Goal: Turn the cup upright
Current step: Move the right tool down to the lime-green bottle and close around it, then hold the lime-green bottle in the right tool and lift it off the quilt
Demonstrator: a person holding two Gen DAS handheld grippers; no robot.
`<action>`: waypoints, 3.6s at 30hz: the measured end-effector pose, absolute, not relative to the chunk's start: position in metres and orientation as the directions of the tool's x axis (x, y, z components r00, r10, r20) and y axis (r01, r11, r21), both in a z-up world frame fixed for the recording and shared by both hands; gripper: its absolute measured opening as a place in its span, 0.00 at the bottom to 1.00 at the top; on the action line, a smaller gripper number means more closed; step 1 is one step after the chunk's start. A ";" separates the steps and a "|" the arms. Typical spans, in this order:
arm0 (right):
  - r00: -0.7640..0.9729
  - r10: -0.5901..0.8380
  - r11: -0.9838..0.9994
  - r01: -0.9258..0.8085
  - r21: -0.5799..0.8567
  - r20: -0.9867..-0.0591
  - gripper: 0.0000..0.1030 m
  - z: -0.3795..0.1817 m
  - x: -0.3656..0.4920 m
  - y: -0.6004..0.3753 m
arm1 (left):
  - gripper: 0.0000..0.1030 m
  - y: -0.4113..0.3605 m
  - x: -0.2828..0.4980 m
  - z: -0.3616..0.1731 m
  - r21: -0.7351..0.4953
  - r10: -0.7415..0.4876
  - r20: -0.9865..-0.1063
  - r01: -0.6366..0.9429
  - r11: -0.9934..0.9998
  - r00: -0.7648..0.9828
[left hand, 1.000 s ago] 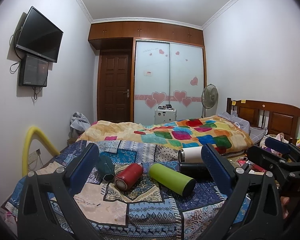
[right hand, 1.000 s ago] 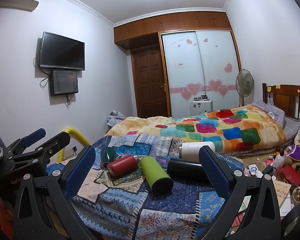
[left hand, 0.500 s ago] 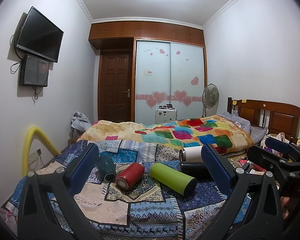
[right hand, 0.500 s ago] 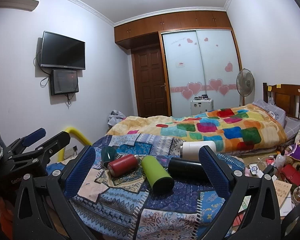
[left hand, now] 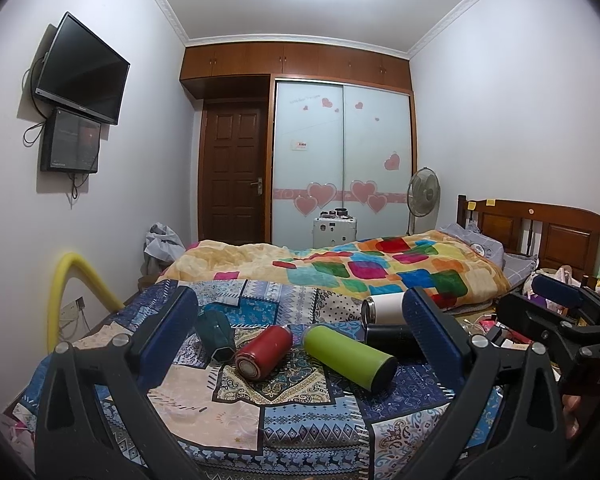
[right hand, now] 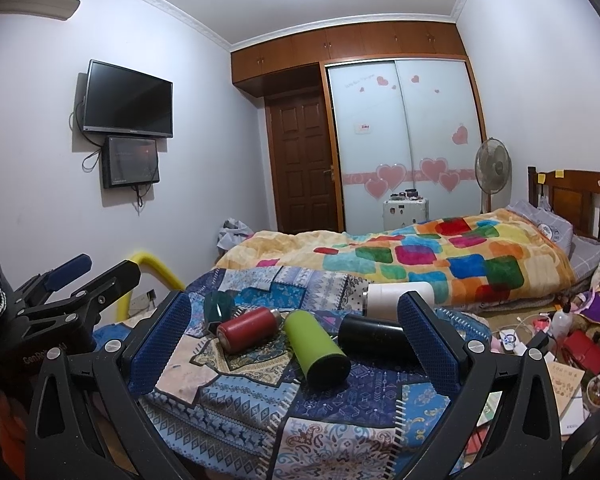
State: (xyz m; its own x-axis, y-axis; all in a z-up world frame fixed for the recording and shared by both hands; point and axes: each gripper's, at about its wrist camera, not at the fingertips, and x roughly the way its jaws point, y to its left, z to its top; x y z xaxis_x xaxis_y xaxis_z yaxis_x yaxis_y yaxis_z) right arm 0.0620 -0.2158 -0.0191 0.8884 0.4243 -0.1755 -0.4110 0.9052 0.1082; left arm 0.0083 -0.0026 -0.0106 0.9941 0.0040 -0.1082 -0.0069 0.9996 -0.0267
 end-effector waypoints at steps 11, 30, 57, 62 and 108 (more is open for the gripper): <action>0.886 0.422 0.907 -0.409 0.102 -0.192 1.00 -0.021 0.065 -0.214 | 1.00 0.000 0.010 -0.014 -0.032 0.002 -0.111 -0.006 0.999 0.994; 0.743 0.393 0.879 -0.477 -0.017 -0.542 1.00 -0.073 0.194 -0.165 | 1.00 0.033 0.066 -0.069 -0.043 0.040 -0.260 -0.053 0.998 0.965; 0.323 0.303 0.790 -0.611 0.046 -0.897 0.68 -0.150 0.308 -0.111 | 1.00 0.057 0.113 -0.115 -0.070 0.032 -0.370 -0.062 0.996 0.929; 0.323 0.289 0.789 -0.614 0.032 -0.901 0.60 -0.156 0.310 -0.109 | 1.00 0.055 0.113 -0.116 -0.060 0.035 -0.369 -0.061 0.996 0.929; 0.407 0.417 0.701 -0.713 0.003 -0.812 0.60 -0.146 0.212 -0.093 | 1.00 0.056 0.083 -0.104 -0.048 0.076 -0.391 -0.102 0.994 0.917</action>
